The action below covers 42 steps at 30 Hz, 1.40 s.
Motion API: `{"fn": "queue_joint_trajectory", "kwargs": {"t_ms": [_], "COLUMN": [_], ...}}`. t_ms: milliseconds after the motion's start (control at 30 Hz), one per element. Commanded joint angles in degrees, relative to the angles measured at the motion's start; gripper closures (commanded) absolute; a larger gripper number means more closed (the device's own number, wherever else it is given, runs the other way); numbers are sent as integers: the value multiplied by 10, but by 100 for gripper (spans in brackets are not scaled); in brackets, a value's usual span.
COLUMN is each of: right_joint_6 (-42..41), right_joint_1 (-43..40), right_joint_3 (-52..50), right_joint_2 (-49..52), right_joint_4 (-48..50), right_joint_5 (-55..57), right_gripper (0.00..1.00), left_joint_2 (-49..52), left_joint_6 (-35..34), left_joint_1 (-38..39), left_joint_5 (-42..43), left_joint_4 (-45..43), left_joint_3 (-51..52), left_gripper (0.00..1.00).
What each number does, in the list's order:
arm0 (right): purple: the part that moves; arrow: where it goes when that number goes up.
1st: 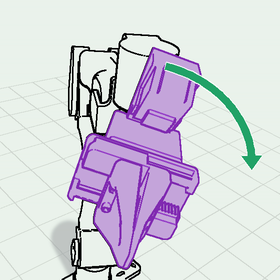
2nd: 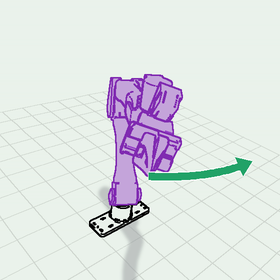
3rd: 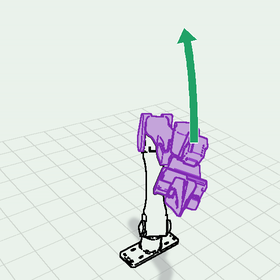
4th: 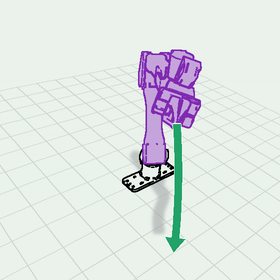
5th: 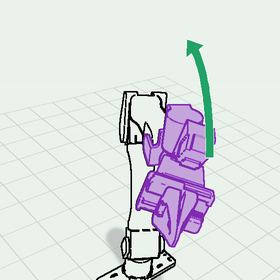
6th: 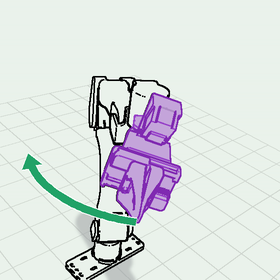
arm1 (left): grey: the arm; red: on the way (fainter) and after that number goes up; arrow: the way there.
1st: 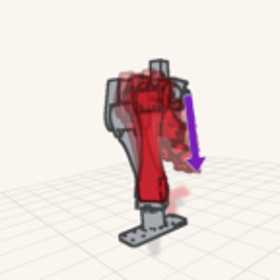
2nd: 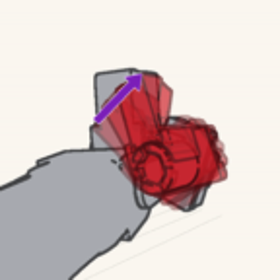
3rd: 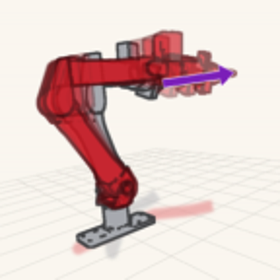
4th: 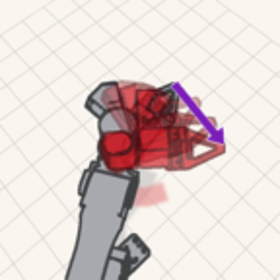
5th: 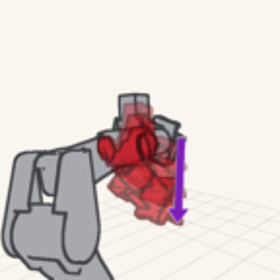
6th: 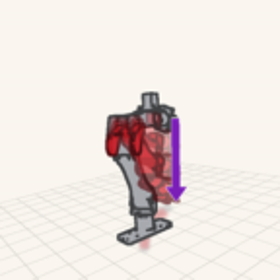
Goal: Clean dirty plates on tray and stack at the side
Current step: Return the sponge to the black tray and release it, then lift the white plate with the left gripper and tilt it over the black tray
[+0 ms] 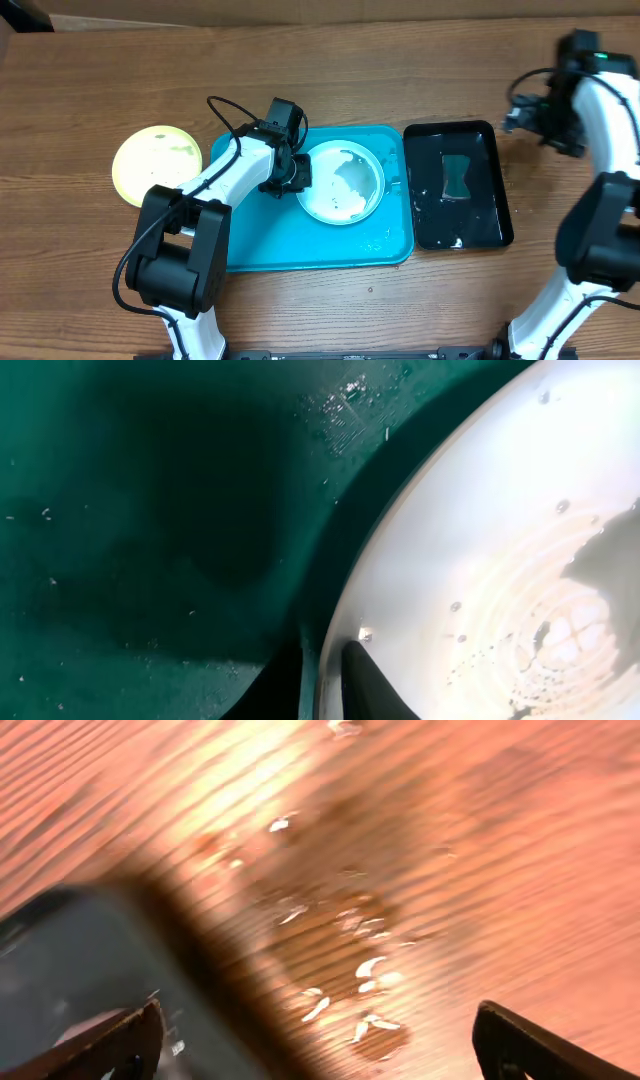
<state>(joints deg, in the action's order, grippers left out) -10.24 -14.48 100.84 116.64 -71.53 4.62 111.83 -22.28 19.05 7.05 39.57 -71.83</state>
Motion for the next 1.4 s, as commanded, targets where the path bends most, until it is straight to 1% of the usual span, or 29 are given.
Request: {"fn": "queue_joint_trajectory", "kwargs": {"t_ms": [0, 33, 67, 100, 267, 367, 600, 700, 867, 1033, 1100, 1200, 1300, 1367], "right_joint_6": [-5, -5, -5, -5, -5, -5, -5, -5, -5, -5, -5, -5, -5, -5], "right_joint_1": [-33, -43, -51, -58, -80, -82, -82, -82, -82, -82, -82, -82, -82, -82], "right_joint_3": [8, 8, 8, 8, 8, 8, 8, 8, 8, 8, 8, 8, 8, 8], "right_joint_2": [-16, -16, -16, -16, -16, -16, -16, -16, -16, -16, -16, -16, -16, -16], "right_joint_4": [9, 13, 16, 19, 36, 42, 42, 42, 42, 42, 42, 42, 42, 42], "right_joint_5": [7, 7, 7, 7, 7, 7, 7, 7, 7, 7, 7, 7, 7, 7], "right_gripper": [0, 0, 0, 0, 0, 0, 0, 0, 0, 0, 0, 0, 0, 0], "left_joint_2": [12, 12, 12, 12, 7, 0, -14, -14, -14, -14, -14, -14, -14, -14], "left_joint_6": [4, 5, 5, 5, 5, 5, 14, 26, 26, 26, 26, 26, 36, 54], "left_joint_1": [2, 2, 2, 2, 0, 0, -2, 0, 24, 78, 108, 160, 215, 254], "left_joint_5": [0, 0, 0, -2, 0, -2, -64, -79, -103, -118, -154, -236, -338, -410], "left_joint_4": [-1, -1, -1, -1, 4, 31, 144, 165, 160, 119, 108, 94, 75, 60], "left_joint_3": [-9, -9, -9, -9, -20, -51, -189, -245, -303, -309, -309, -309, -309, -309], "left_gripper": [84, 88, 94, 96, 96, 96, 96, 96, 96, 96, 96, 96, 96, 96]}}
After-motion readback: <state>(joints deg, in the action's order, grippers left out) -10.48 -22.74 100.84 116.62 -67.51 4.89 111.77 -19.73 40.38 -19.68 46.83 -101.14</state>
